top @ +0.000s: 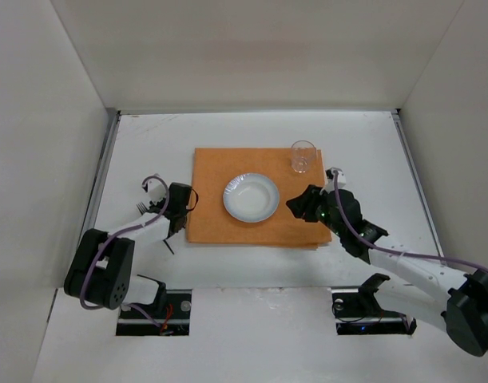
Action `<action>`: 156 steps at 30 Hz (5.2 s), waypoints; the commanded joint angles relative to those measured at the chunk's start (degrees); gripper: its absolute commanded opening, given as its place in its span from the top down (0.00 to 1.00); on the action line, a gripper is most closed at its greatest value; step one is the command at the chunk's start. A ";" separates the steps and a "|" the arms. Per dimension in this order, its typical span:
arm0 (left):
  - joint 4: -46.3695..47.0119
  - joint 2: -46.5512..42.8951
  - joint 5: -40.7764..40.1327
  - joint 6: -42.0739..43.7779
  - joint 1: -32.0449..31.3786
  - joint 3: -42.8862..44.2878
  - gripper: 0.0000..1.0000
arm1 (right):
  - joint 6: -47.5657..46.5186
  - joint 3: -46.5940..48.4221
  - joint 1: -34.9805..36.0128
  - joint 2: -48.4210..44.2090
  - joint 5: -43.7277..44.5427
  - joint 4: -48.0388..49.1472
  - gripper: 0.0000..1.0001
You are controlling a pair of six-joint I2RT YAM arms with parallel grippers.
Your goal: Set the dinner table for one person
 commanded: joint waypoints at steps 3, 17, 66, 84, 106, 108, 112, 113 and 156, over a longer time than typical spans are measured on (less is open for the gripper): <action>-0.86 2.27 2.04 -1.30 0.71 0.05 0.84 | -0.29 -0.61 -0.35 -1.34 -0.38 3.81 0.51; -10.08 -17.41 -2.35 4.50 -1.30 7.51 0.97 | 2.17 -3.86 -2.98 0.51 3.13 7.94 0.51; 11.27 27.85 8.10 -12.03 -41.92 36.18 0.66 | 6.65 -10.37 -15.73 -10.48 9.03 4.17 0.52; -13.22 -24.51 -4.64 -2.79 -20.77 2.18 0.65 | 5.60 -9.05 -11.60 -9.51 7.88 5.48 0.81; -15.20 -22.52 5.37 -7.28 5.27 -8.20 0.67 | 4.81 -8.17 -9.23 -6.70 7.09 6.71 0.68; -14.13 -21.91 7.74 -7.10 7.02 -8.47 0.68 | 4.81 -8.26 -8.96 -6.09 7.44 7.33 0.68; -13.17 -20.15 10.12 -6.57 9.58 -9.43 0.71 | 4.89 -8.43 -8.96 -7.13 6.83 6.98 0.68; -12.82 -19.80 10.56 -6.66 9.93 -9.79 0.72 | 4.89 -8.70 -8.96 -8.09 7.18 6.89 0.68; -4.20 6.74 5.47 24.28 -18.63 19.47 0.97 | 4.89 -9.23 -10.19 -8.11 8.32 7.15 0.43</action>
